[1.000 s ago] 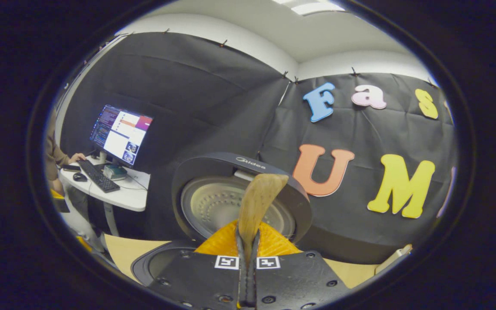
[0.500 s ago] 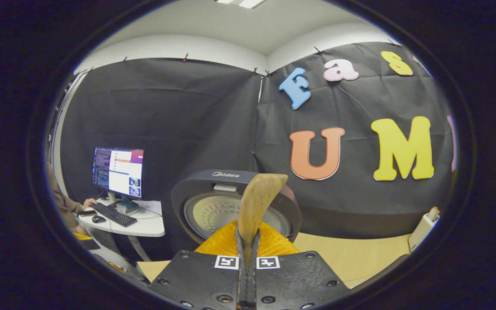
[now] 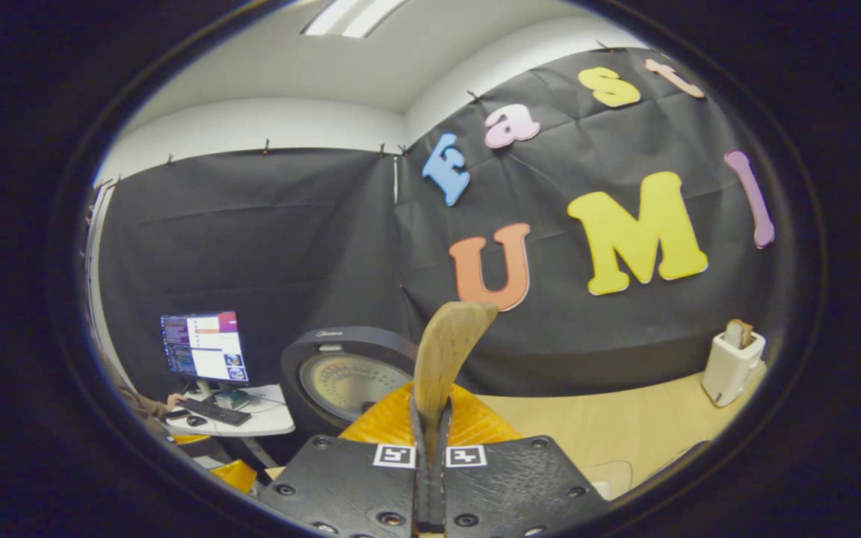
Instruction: Close the left gripper, press the button to open the rice cooker; take a wooden spoon from the chopstick holder with the right hand, scoop a spoonful of rice and pour it into the rice cooker, then put the wooden spoon back into the chopstick holder.
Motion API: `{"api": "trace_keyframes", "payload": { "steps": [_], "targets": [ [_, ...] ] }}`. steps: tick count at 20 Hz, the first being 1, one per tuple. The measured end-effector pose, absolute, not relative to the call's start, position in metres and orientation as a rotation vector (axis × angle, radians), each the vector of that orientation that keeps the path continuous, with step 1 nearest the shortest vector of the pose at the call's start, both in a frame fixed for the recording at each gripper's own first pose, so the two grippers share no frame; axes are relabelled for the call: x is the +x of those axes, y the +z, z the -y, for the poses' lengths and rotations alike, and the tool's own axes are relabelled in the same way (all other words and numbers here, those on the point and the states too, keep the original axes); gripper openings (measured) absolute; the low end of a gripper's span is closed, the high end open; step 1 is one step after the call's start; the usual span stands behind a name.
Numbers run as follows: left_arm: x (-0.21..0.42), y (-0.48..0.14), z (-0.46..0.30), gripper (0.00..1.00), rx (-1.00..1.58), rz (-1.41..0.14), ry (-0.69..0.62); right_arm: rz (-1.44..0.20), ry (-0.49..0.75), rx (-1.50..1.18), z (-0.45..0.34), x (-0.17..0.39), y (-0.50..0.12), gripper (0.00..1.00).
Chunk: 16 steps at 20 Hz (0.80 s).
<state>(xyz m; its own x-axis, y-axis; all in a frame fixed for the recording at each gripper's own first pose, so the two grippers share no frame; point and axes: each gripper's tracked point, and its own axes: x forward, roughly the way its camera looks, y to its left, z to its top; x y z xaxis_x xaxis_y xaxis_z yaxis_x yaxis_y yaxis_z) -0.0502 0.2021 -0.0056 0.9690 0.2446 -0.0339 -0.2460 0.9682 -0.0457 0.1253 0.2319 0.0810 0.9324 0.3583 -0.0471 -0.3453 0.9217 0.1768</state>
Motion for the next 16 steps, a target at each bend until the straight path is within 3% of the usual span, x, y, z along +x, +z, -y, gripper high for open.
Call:
{"api": "trace_keyframes", "payload": {
  "steps": [9,14,15,16],
  "targets": [
    [-0.032,-0.012,-0.145,0.99,-0.045,-0.05,0.142,-0.03,-0.027,0.227,0.006,0.088,0.079,0.0],
    [-0.026,-0.016,-0.127,0.99,-0.018,-0.059,0.119,-0.067,-0.15,0.27,0.073,0.095,0.046,0.0],
    [-0.025,-0.016,-0.126,0.95,-0.014,-0.06,0.116,-0.076,-0.169,0.28,0.08,0.098,0.038,0.0],
    [-0.024,-0.018,-0.124,0.99,-0.012,-0.062,0.111,-0.087,-0.186,0.287,0.088,0.104,0.03,0.0]
  ]
}}
